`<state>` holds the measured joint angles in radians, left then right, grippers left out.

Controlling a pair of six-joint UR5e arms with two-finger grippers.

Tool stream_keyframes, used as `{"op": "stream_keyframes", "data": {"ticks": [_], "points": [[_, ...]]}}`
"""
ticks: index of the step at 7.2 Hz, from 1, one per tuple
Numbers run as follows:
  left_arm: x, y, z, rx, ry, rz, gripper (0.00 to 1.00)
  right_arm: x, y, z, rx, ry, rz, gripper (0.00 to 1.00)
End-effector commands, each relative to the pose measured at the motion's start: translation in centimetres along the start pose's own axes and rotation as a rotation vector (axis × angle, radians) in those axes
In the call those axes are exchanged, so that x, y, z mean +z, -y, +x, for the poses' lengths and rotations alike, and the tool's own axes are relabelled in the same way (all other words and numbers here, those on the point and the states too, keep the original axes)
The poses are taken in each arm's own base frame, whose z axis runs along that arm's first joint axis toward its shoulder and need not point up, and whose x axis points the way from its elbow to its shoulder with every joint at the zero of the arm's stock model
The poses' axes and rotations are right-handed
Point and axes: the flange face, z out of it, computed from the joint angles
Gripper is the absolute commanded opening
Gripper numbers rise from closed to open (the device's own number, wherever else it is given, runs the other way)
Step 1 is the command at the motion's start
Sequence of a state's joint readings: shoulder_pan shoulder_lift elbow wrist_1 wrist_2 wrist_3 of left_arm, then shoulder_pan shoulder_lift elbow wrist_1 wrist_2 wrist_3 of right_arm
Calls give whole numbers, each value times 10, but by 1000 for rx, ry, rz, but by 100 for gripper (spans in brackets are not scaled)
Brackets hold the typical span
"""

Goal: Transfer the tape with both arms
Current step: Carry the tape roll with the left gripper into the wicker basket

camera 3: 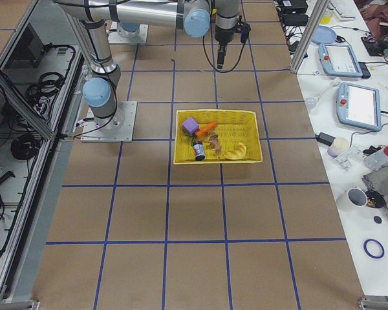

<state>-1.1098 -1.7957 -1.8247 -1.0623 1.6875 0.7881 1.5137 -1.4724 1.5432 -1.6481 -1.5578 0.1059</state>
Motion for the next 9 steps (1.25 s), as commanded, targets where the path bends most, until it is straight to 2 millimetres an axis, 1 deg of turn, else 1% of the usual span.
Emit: {"op": "stream_keyframes", "data": {"ticks": [1, 2, 3, 5, 6, 7, 8, 9], "points": [[17, -37, -72, 50, 45, 37, 0, -19, -22, -6, -23, 11, -17, 100], [25, -37, -86, 35, 68, 70, 0, -31, -38, -4, -23, 8, -23, 100], [39, -30, -92, 34, 89, 96, 0, -21, -42, -3, -24, -7, -76, 100], [71, -17, -97, 37, 76, 146, 0, -26, -45, -4, -63, 8, -75, 100], [83, -11, -95, 39, 47, 169, 32, -25, -45, -4, -72, 5, -76, 100], [88, -9, -95, 36, 33, 177, 71, -23, -44, -3, -74, 2, -81, 100], [73, -10, -96, 40, 56, 192, 91, -24, -45, -3, -74, 2, -78, 100], [53, -10, -101, 47, 95, 205, 100, -24, -45, -4, -74, 5, -78, 100]]}}
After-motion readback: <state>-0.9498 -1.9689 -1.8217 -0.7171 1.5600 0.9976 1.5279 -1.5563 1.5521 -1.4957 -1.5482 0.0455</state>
